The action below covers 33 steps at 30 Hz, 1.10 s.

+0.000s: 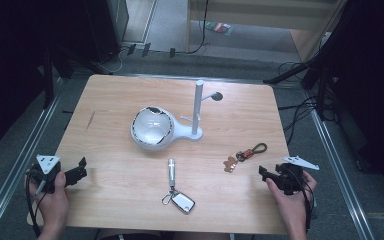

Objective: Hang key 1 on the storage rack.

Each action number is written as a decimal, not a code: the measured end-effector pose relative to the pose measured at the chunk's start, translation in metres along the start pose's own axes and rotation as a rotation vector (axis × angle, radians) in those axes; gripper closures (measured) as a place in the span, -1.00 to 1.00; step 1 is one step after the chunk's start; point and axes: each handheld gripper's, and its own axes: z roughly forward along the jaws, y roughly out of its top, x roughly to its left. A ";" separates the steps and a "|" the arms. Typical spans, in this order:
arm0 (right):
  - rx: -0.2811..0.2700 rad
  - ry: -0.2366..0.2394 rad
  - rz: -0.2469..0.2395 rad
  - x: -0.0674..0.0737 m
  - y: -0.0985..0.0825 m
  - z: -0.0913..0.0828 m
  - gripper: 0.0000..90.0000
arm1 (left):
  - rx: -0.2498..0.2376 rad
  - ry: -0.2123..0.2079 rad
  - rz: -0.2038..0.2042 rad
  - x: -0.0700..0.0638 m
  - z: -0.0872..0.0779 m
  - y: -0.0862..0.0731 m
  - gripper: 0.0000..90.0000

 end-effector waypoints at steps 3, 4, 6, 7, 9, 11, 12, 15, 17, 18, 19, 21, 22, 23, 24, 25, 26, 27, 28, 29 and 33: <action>0.068 -0.014 -0.025 0.007 0.007 0.004 -0.29 | 0.005 -0.001 0.002 0.000 0.000 0.000 -0.99; 0.090 -0.022 -0.032 0.008 0.009 0.005 -0.29 | 0.004 -0.003 0.001 0.000 0.000 0.000 -0.99; 0.118 -0.041 -0.038 0.010 0.014 0.006 -0.29 | 0.002 -0.005 0.000 0.000 0.000 0.000 -0.99; 0.129 -0.046 -0.032 0.011 0.017 0.006 -0.29 | 0.003 -0.005 -0.002 0.001 0.000 0.000 -0.99; 0.156 -0.052 -0.025 0.011 0.021 0.007 -0.28 | 0.001 -0.007 -0.005 0.001 0.000 0.000 -0.99; 0.180 -0.077 -0.032 0.012 0.025 0.009 -0.28 | 0.001 -0.007 -0.003 0.001 0.000 0.000 -0.99; 0.188 -0.081 -0.032 0.012 0.026 0.010 -0.28 | 0.000 -0.007 -0.003 0.001 0.000 0.000 -0.99; 0.228 -0.088 -0.034 0.011 0.029 0.013 -0.27 | -0.002 -0.008 -0.001 0.001 0.000 0.000 -0.99; 0.262 -0.095 -0.041 0.011 0.031 0.016 -0.27 | -0.002 -0.008 0.000 0.001 0.000 0.000 -0.99; 0.276 -0.099 -0.047 0.011 0.032 0.018 -0.28 | -0.003 -0.009 -0.001 0.001 0.000 0.000 -0.99; 0.288 -0.102 -0.056 0.012 0.033 0.020 -0.28 | -0.001 -0.010 0.000 0.000 0.000 0.000 -0.99; 0.307 -0.129 -0.086 0.012 0.037 0.025 -0.27 | -0.002 -0.009 0.002 0.000 0.000 0.000 -0.99; 0.316 -0.140 -0.094 0.013 0.039 0.026 -0.27 | -0.002 -0.010 0.002 0.000 0.000 0.000 -0.99; 0.323 -0.144 -0.094 0.013 0.041 0.027 -0.27 | -0.002 -0.010 0.002 0.000 0.000 0.000 -0.99; 0.336 -0.145 -0.104 0.014 0.044 0.029 -0.28 | -0.002 -0.010 0.002 0.000 0.000 0.000 -0.99; 0.348 -0.151 -0.114 0.015 0.047 0.030 -0.29 | -0.002 -0.010 0.002 0.000 0.000 0.000 -0.99; 0.360 -0.156 -0.122 0.017 0.049 0.031 -0.29 | 0.000 -0.010 0.003 0.000 0.000 0.000 -0.99; 0.376 -0.157 -0.126 0.018 0.052 0.032 -0.30 | 0.001 -0.010 0.004 0.000 0.000 0.000 -0.99; 0.376 -0.157 -0.126 0.018 0.052 0.032 -0.30 | 0.001 -0.010 0.004 0.000 0.000 0.000 -0.99; 0.427 -0.157 -0.135 0.022 0.059 0.035 -0.30 | 0.005 -0.012 0.007 0.000 0.000 0.000 -0.99; 0.487 -0.156 -0.143 0.026 0.065 0.040 -0.30 | 0.000 -0.013 0.006 0.000 0.000 0.000 -0.99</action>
